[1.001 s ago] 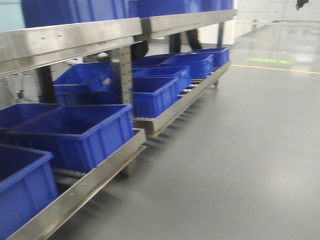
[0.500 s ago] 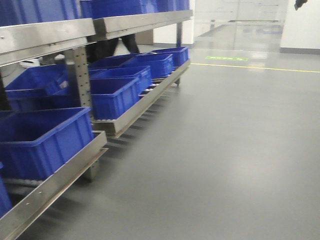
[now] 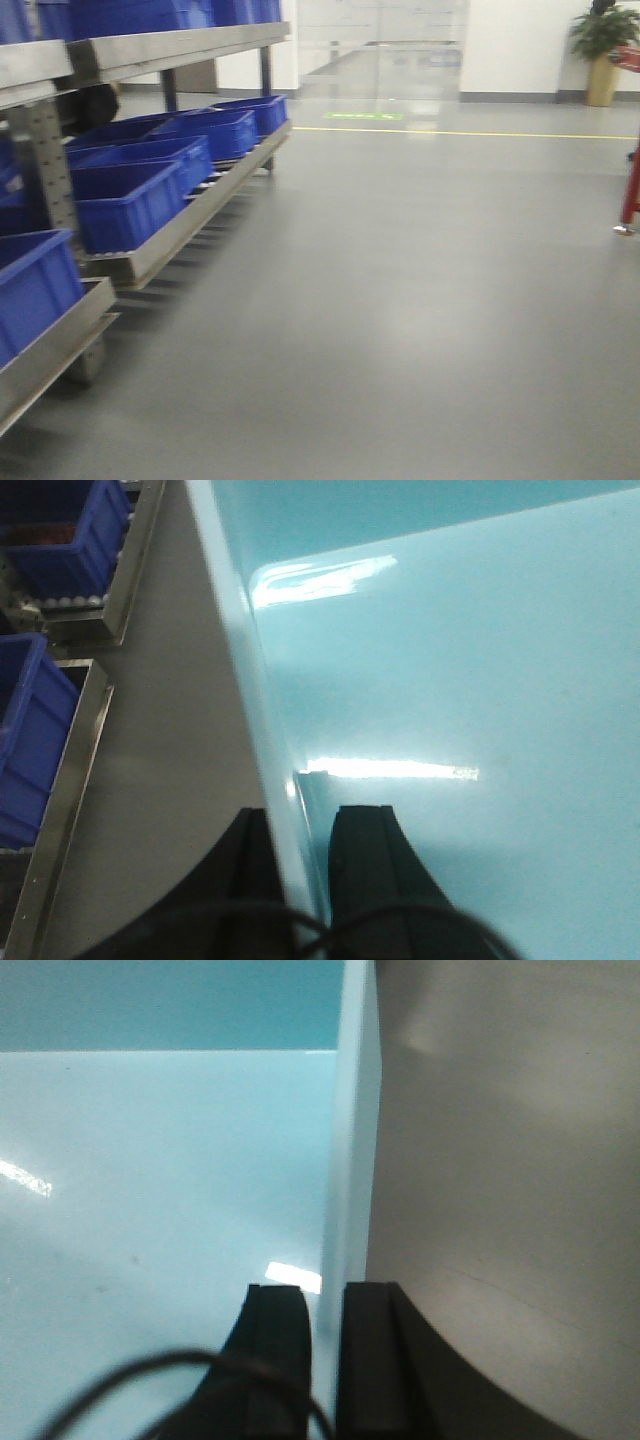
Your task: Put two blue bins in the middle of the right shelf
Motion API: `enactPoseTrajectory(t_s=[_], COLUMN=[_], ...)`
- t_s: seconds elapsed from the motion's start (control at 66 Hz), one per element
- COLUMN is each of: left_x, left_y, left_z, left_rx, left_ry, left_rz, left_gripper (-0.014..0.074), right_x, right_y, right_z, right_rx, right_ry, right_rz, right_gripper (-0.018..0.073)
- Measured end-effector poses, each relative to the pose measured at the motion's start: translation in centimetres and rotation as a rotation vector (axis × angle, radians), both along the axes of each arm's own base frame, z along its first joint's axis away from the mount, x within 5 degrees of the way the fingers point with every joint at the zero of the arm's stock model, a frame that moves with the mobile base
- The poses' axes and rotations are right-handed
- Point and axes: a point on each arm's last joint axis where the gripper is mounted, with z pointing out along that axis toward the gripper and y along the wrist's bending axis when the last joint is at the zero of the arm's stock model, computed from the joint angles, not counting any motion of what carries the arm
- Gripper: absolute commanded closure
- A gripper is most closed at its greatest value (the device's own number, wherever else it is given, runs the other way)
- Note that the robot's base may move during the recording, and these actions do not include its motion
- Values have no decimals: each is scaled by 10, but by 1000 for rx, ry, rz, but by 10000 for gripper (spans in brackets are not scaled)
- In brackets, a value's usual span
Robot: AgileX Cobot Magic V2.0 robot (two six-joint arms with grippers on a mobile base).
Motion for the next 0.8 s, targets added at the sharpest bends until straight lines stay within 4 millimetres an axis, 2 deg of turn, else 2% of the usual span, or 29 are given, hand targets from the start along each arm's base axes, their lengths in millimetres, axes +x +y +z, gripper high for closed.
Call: enactPoseTrajectory(t_s=[0.804], left_x=[0], left_y=[-1], left_z=[0], left_rx=[0], left_ry=[0], left_rz=[-2], left_gripper=[707], right_x=[-1], right_y=[0], right_z=[0], right_rx=[0], right_ry=[0], right_rz=[0], right_gripper=[713])
